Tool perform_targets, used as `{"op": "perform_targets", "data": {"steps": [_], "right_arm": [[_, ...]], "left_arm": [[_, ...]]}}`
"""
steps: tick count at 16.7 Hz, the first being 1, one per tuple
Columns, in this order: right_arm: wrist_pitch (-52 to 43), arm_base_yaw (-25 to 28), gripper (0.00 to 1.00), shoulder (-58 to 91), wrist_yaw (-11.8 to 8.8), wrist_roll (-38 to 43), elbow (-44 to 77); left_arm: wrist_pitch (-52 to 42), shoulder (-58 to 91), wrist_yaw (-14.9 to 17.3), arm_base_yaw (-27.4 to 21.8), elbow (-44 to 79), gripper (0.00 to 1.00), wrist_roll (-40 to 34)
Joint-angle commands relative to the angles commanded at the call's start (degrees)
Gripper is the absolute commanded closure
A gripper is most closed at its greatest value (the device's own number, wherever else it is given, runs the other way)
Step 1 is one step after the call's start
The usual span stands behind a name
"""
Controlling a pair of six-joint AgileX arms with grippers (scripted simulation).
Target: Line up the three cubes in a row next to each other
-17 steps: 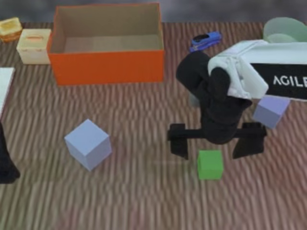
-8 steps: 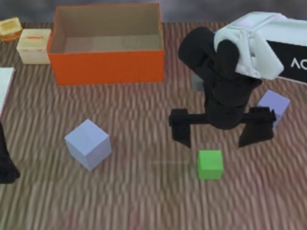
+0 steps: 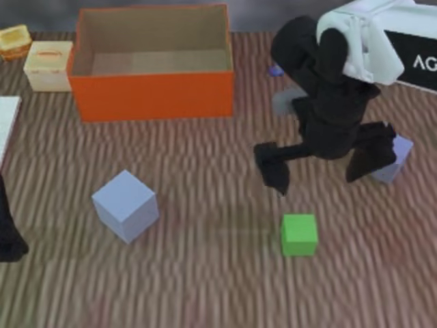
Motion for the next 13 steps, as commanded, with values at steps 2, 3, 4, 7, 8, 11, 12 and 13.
{"op": "perform_targets", "data": {"steps": [2,3,4,7,8,11,12,13], "right_arm": [[-1.22,-2.97,0.0,2.26,-0.08,-8.95,2.8],[-1.88,-4.59,0.0,3.45,-0.12,-14.09,4.22],[-2.54,-6.26,0.0,4.64,-0.16,-19.48,5.63],[-4.35,-11.37,0.0,7.89,-0.26,-35.88,9.63],[-4.84,-13.02,0.0,8.8,-0.3,-40.94,10.88],[-5.77,-17.47,0.0,10.7,-0.43,-53.43,14.15],[-5.89,-18.68,0.0,11.04,-0.49,-56.39,15.0],[-5.95,-19.69,0.0,11.25,-0.54,-58.75,15.71]], "left_arm": [[0.0,0.0,0.0,0.0,0.0,0.0,0.0],[0.0,0.0,0.0,0.0,0.0,0.0,0.0],[0.0,0.0,0.0,0.0,0.0,0.0,0.0],[0.0,0.0,0.0,0.0,0.0,0.0,0.0],[0.0,0.0,0.0,0.0,0.0,0.0,0.0],[0.0,0.0,0.0,0.0,0.0,0.0,0.0],[0.0,0.0,0.0,0.0,0.0,0.0,0.0],[0.0,0.0,0.0,0.0,0.0,0.0,0.0]]}}
